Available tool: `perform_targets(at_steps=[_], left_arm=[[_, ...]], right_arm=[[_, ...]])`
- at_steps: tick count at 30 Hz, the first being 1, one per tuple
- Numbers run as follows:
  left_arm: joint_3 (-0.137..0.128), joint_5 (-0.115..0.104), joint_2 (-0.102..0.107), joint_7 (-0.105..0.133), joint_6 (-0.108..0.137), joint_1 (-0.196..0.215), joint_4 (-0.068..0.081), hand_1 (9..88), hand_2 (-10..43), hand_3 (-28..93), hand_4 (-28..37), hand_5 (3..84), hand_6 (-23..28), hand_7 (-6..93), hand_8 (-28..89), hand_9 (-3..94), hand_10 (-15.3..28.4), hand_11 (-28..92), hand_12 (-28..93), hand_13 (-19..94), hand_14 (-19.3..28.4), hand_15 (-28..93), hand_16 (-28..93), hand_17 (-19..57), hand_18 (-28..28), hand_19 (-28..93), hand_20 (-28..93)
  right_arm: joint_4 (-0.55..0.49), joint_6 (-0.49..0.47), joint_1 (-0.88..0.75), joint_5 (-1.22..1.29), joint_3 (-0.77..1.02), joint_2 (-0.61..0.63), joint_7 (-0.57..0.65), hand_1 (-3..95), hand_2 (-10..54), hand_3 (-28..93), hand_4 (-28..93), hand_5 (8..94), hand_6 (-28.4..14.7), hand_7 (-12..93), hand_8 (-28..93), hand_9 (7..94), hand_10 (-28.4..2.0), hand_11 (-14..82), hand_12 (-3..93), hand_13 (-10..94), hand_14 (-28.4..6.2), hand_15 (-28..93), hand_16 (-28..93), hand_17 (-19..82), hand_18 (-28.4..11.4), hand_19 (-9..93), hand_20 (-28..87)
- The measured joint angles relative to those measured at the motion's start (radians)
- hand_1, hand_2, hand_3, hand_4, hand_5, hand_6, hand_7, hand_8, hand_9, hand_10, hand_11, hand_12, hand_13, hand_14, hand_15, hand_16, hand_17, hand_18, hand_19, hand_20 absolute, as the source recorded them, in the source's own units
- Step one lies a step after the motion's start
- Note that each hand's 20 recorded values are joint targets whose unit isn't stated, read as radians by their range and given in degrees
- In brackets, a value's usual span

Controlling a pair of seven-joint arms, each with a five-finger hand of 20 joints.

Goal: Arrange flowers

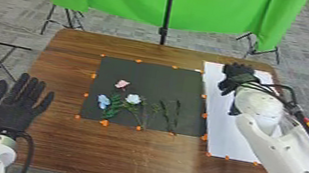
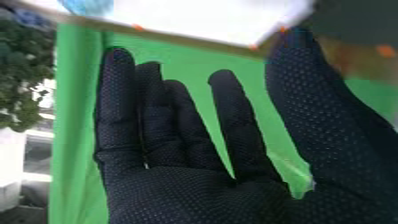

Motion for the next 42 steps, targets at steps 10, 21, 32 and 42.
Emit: perform_targets(at_steps=[10,21,32,42], left_arm=[[0.001,-0.002,-0.002,0.008,0.022,0.000,-0.009,28.6,12.5,75,-28.3,37.9,7.1,23.4,-13,36.6,14.9,30,13,29,14.6,46,-6,-5.0,15.2,40,19],[0.006,-0.008,-0.008,-0.007,0.038,0.011,-0.014,28.8,13.1,74,-28.3,38.6,7.1,23.7,-13,37.8,15.1,31,12,31,15.1,46,-6,-5.0,15.2,40,19],[0.014,-0.008,-0.010,-0.015,0.036,0.012,-0.013,28.7,13.3,74,-28.3,40.2,7.0,23.2,-13,38.5,15.0,31,12,31,15.1,46,-6,-5.1,15.2,40,19],[0.014,-0.006,-0.010,-0.024,0.033,0.011,-0.012,28.8,13.6,74,-28.3,40.6,7.0,22.8,-13,38.6,15.1,30,12,31,15.2,46,-6,-5.1,15.2,40,19]], right_arm=[[0.100,-0.004,-0.022,0.038,0.010,-0.024,0.068,47.9,-5.3,78,-28,39.6,-6.3,17,-11,38.2,-20.9,12.6,16.7,38,-17.2,41,13,24,-22.0,65,17],[0.110,0.063,-0.032,0.079,0.021,-0.025,0.109,60.8,-7.4,68,-28,55.5,-1.8,36,1,69.6,-11.2,24.4,48.3,67,-5.3,48,40,34,-20.3,78,30],[0.062,0.181,-0.072,0.046,-0.010,0.016,0.068,60.8,-6.7,68,-28,58.5,-0.9,45,6,72.9,-11.0,26.2,52.6,68,-5.9,50,41,35,-20.9,79,33],[-0.140,0.249,-0.086,0.034,-0.044,0.036,-0.034,59.9,-7.1,68,-28,58.6,-1.6,43,6,72.8,-11.6,23.4,52.0,67,-5.9,50,41,35,-21.2,78,34]])
